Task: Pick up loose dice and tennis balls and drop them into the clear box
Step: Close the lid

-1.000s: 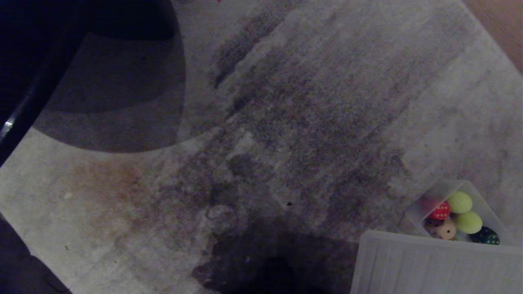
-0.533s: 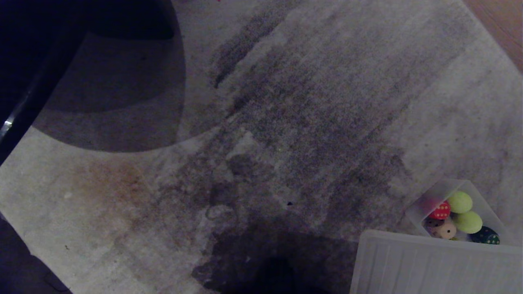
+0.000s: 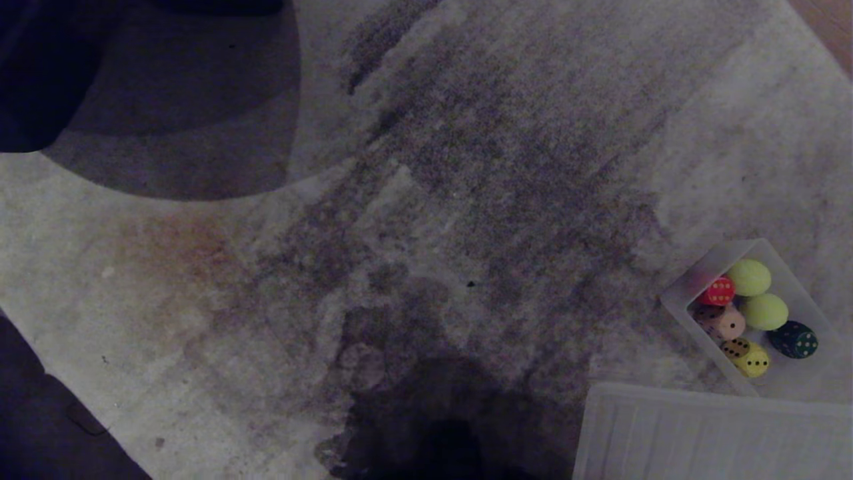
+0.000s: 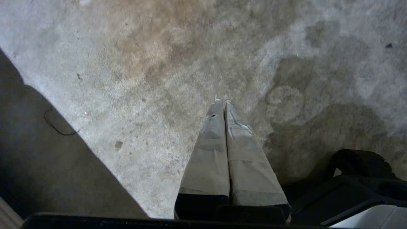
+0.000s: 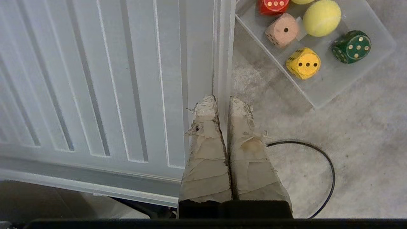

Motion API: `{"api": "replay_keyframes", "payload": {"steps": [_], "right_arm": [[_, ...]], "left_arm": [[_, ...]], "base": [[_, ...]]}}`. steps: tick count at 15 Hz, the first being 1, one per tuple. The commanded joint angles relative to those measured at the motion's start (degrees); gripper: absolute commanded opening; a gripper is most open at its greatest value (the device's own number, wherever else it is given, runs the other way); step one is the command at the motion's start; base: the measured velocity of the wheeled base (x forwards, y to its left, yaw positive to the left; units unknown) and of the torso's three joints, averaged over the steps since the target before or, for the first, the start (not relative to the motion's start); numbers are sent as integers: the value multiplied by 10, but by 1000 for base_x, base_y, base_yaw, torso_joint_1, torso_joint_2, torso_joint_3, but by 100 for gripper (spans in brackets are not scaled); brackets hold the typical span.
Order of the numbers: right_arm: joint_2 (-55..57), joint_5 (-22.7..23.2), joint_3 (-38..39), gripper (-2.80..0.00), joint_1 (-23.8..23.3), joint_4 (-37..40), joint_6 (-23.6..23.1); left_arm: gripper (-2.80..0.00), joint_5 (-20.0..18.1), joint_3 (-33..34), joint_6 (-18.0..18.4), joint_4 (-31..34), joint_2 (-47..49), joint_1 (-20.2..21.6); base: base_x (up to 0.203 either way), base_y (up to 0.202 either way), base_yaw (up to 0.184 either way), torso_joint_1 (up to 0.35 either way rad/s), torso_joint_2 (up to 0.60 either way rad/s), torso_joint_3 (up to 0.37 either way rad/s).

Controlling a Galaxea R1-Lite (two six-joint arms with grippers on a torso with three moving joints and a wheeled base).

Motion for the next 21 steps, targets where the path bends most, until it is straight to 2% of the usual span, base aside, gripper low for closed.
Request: {"api": "replay_keyframes", "payload": {"steps": [1,8,17,21], "right_arm": [[2,0,0,-280,0,1,-2],[2,0,0,-280,0,1,-2],[2,0,0,-280,0,1,-3],[2,0,0,-280,0,1,-3]], "left_arm": [[-280,-1,1,2,0,1,0],[-280,-1,1,2,0,1,0],[-280,-1,1,0,0,1,0],[-280,-1,1,-1,0,1,0]], "base": [[0,0,0,0,0,0],[0,0,0,0,0,0],[-2,8,-141,3,1,3],[0,1,-18,2,1,0]]}}
